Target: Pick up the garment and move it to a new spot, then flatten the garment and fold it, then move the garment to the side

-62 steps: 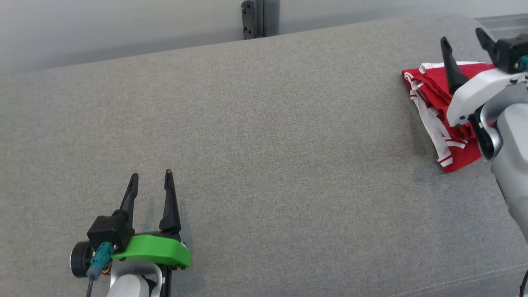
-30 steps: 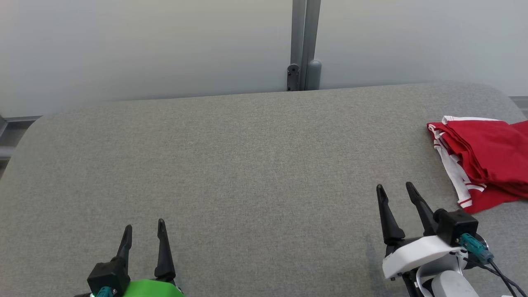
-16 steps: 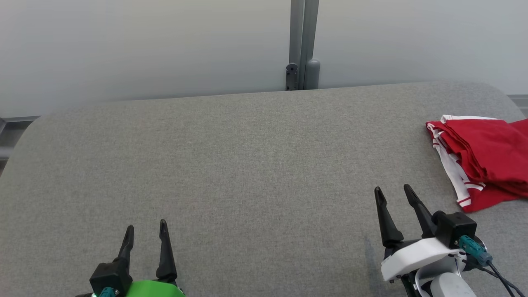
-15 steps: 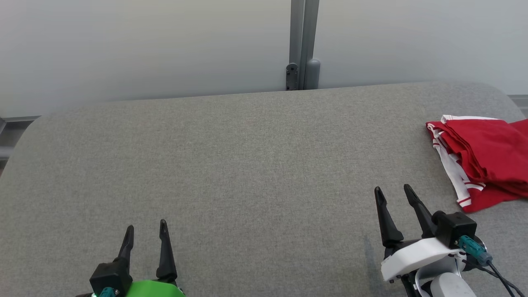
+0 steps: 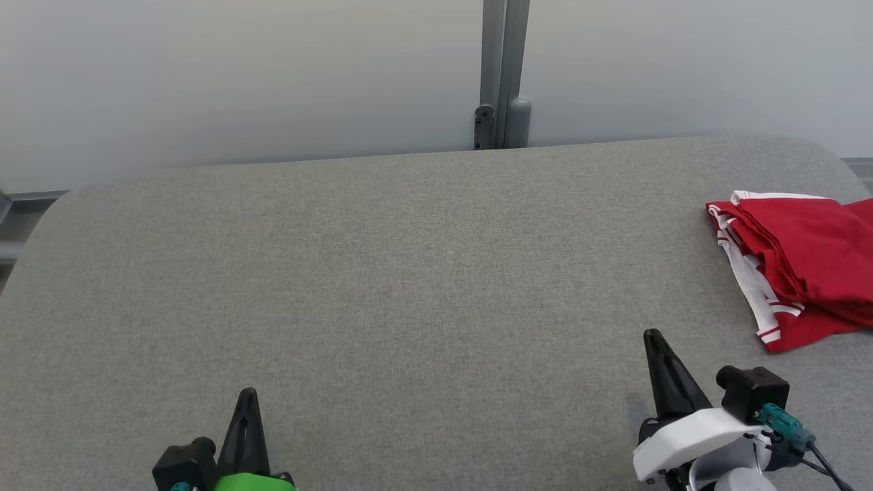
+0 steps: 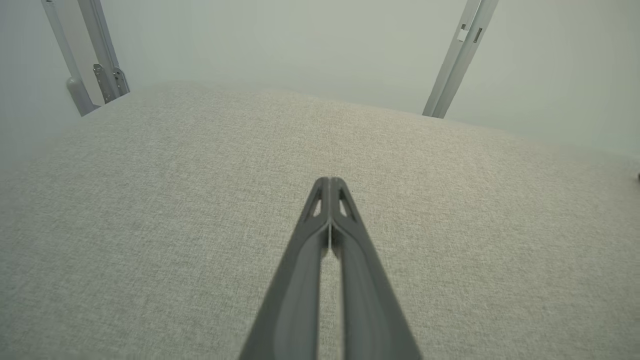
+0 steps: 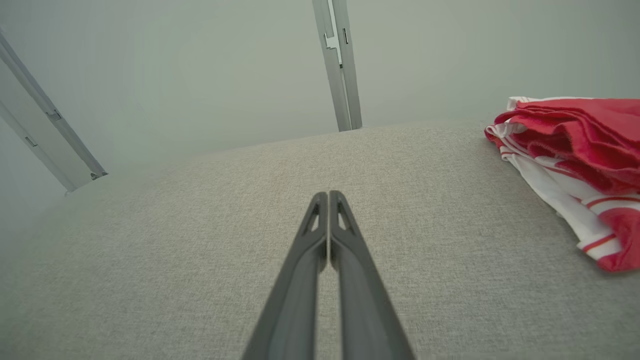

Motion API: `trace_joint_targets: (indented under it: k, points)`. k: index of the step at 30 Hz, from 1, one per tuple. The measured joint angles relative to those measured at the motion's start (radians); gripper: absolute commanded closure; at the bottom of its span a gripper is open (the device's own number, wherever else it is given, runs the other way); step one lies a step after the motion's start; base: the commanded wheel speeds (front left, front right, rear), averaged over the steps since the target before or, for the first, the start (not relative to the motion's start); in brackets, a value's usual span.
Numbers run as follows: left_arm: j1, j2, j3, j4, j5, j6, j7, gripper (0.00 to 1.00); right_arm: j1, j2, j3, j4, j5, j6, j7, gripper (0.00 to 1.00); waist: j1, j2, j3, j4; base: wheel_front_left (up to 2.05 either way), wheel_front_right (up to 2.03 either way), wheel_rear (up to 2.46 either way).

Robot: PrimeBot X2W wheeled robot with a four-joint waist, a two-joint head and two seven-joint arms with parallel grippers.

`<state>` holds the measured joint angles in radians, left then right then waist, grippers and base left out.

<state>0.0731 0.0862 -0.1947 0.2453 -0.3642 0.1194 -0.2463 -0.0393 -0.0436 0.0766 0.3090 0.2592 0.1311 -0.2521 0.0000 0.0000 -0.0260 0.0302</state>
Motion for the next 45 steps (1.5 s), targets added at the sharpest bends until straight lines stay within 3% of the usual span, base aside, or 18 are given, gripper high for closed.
trace_joint_targets:
  k: [20, 45]
  points:
    - [-0.031, -0.009, 0.077, 0.003, -0.318, -0.061, 0.092, 1.00, -0.006, -0.001, -0.045, -0.011, 0.347, 0.000, 0.092, 1.00, 0.0000, 0.0000, 0.005, -0.005, 0.00, 0.00, 0.00]
    - [-0.075, -0.017, 0.155, 0.003, -0.627, -0.123, 0.180, 1.00, -0.025, -0.002, -0.092, -0.028, 0.681, -0.001, 0.181, 1.00, 0.0000, 0.0000, 0.011, -0.011, 0.00, 0.00, 0.00]
